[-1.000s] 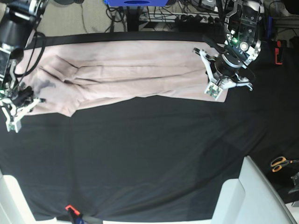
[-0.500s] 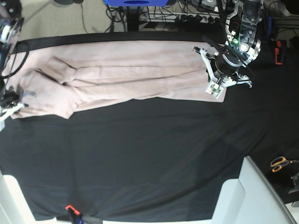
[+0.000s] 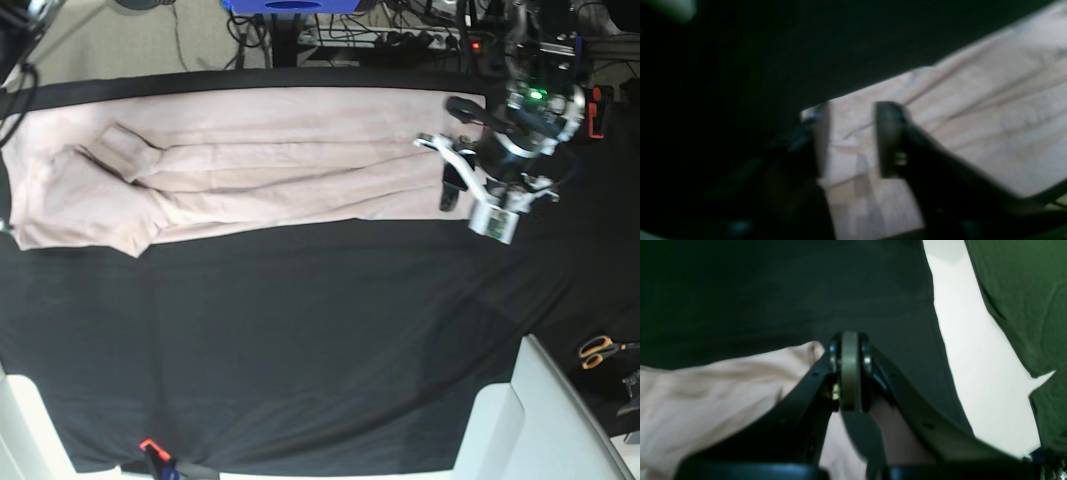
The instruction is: Fold the T-shirt properly
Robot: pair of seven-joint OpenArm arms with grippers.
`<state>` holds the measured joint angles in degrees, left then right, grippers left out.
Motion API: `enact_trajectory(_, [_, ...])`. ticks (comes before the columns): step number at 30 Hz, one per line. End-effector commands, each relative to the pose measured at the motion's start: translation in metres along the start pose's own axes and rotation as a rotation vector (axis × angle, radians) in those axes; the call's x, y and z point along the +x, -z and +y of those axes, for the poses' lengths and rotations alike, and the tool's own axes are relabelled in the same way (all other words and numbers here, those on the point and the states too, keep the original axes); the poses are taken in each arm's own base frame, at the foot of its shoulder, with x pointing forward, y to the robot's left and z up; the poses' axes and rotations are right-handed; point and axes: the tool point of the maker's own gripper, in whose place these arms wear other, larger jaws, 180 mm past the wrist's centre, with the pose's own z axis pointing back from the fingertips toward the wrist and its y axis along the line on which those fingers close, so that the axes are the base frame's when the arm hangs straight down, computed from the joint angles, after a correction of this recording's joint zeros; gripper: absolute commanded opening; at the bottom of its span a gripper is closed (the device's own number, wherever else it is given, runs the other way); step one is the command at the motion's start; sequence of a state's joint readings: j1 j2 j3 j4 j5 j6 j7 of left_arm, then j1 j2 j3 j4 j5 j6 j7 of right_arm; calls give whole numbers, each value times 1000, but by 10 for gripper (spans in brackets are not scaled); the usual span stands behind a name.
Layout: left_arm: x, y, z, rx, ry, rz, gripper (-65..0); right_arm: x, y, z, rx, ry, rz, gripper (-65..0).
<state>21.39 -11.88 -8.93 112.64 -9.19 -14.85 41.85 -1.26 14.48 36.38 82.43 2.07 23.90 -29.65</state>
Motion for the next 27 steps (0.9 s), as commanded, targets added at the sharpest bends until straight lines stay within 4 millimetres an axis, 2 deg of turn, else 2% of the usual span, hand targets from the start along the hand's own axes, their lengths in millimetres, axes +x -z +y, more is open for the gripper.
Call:
enact_trajectory(1, [14, -5, 12, 24, -26, -57, -334, 16, -5, -6, -11, -11, -42, -636])
enact_trajectory(3, [13, -10, 33, 58, -81, -68, -316, 6, -2, 8, 16, -7, -11, -636])
enact_trajectory(4, [9, -14, 52, 103, -114, -67, -327, -1, 3, 22, 48, -14, 12, -636])
enact_trajectory(5, [1, -20, 74, 165, -143, -53, -354, -8, 8, 34, 79, -28, 34, -636])
enact_trajectory(7, [-23, -34, 111, 286, -163, 26, -448, -12, 22, 55, 130, -31, 67, -636])
enact_trajectory(10, [-58, -62, 152, 440, -149, 140, -617, -18, 39, 66, 164, 6, 112, -638])
enact_trajectory(11, [-70, -74, 164, 487, -150, 171, -650, -17, 44, 66, 168, 15, 123, -638])
enact_trajectory(13, [-84, -97, 187, 571, -163, 204, -650, -19, 52, 65, 174, 31, 145, -639])
enact_trajectory(16, [-101, -125, 206, 651, -188, 237, -650, -15, 63, 67, 185, 63, 136, -639])
enact_trajectory(17, [-106, -133, 210, 669, -192, 248, -650, -18, 66, 61, 179, 66, 148, -639])
enact_trajectory(20, [-116, -147, 215, 698, -195, 276, -650, -28, 74, 61, 188, 91, 192, -639])
enact_trajectory(22, [-121, -151, 216, 703, -194, 289, -650, -35, 75, 64, 195, 101, 212, -639])
enact_trajectory(25, [-121, -152, 216, 708, -196, 290, -650, -32, 78, 64, 195, 111, 177, -639])
enact_trajectory(27, [-121, -152, 216, 707, -193, 292, -650, -43, 79, 67, 201, 124, 196, -638])
